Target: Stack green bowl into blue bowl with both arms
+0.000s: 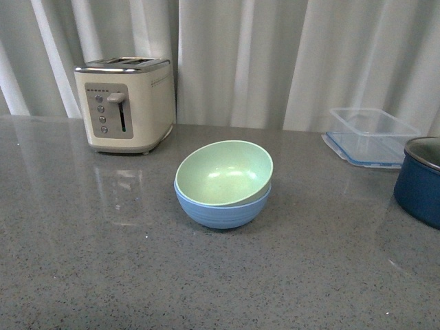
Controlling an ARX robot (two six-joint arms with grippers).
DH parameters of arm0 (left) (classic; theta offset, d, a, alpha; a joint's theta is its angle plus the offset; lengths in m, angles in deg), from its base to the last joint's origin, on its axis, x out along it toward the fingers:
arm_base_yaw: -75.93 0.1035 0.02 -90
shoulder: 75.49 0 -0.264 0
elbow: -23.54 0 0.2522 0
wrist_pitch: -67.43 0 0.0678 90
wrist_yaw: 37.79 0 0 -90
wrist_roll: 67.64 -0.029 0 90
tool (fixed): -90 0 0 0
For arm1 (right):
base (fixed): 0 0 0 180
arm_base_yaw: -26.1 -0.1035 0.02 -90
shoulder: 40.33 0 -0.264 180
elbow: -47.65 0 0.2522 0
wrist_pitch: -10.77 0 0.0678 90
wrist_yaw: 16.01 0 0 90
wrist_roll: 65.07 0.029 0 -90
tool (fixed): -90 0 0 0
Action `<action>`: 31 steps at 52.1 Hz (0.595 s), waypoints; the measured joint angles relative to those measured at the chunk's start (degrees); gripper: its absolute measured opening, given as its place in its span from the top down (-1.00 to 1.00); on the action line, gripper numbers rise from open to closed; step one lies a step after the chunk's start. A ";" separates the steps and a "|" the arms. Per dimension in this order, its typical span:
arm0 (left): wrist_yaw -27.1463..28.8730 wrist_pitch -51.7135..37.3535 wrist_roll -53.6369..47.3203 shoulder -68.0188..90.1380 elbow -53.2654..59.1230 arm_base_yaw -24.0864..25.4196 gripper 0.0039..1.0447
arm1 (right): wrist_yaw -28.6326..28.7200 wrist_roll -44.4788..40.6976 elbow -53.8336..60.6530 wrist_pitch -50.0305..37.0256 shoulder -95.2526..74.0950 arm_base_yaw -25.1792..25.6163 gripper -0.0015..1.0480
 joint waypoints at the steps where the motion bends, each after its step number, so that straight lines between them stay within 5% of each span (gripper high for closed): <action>1: 0.00 0.00 0.00 0.00 0.00 0.00 -0.88 | 0.09 -0.02 0.00 2.73 2.19 0.00 0.98; 10: 0.00 0.00 -0.02 0.00 0.00 0.00 -0.88 | 0.09 -0.07 0.00 4.02 5.20 0.00 0.85; 31: 0.00 0.00 0.00 0.00 0.00 0.00 -0.88 | 0.11 -0.07 0.00 4.04 5.25 0.00 -0.51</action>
